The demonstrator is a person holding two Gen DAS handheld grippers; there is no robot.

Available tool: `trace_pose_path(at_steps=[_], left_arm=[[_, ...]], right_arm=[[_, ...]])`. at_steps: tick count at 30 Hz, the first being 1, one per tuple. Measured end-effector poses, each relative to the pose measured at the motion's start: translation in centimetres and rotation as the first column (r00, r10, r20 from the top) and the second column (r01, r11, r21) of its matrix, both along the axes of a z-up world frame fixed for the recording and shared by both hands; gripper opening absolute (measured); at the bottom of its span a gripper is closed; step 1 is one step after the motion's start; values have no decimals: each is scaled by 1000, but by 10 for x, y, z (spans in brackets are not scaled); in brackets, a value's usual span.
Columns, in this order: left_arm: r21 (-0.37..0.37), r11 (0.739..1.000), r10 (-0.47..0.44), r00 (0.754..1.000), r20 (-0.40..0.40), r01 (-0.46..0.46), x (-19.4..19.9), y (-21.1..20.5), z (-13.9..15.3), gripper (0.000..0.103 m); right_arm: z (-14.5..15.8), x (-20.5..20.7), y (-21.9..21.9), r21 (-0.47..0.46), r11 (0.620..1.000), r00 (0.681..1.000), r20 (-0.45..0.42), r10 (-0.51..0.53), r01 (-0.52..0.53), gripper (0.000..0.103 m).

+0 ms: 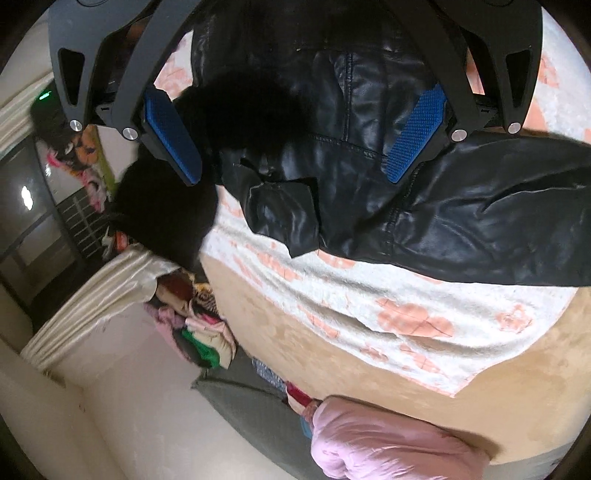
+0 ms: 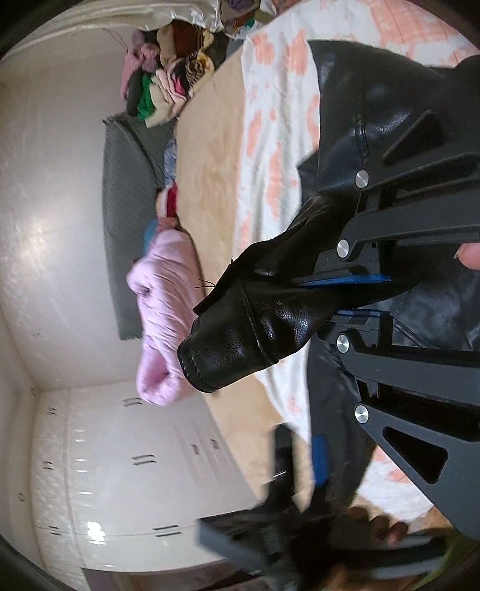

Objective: Fold large clothes
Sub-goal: 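Lift the sleeve with the right tool and fold it across the jacket back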

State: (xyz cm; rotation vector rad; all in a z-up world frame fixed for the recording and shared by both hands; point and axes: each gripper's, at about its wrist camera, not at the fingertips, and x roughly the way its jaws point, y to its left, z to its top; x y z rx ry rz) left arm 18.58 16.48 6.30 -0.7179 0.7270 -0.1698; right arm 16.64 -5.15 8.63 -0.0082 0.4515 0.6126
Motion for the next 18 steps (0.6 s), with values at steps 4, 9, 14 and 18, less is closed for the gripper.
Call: trace_pose_path(at_steps=[4,9,14,18], left_arm=[[-36,999,14,1000,6,-13,-6,14,-9,94],[-53,999,7,999,-36,-9,-5,18,-30,94],[-113,994,-5,998,-67,-3,-5,21,-47,94],[-138,990,-19,996,-85,7,-5,22,-55,94]], right_arm=[[-30,-2,27,-66,997,999,-38,30,-32,9],[-66,1,47,-140,988,995,-85,47,-59,13],[-90,1,56,-150,985,989,-133,60,-80,26],[-103,-4,59,-144,981,975,-202,96,-126,82]])
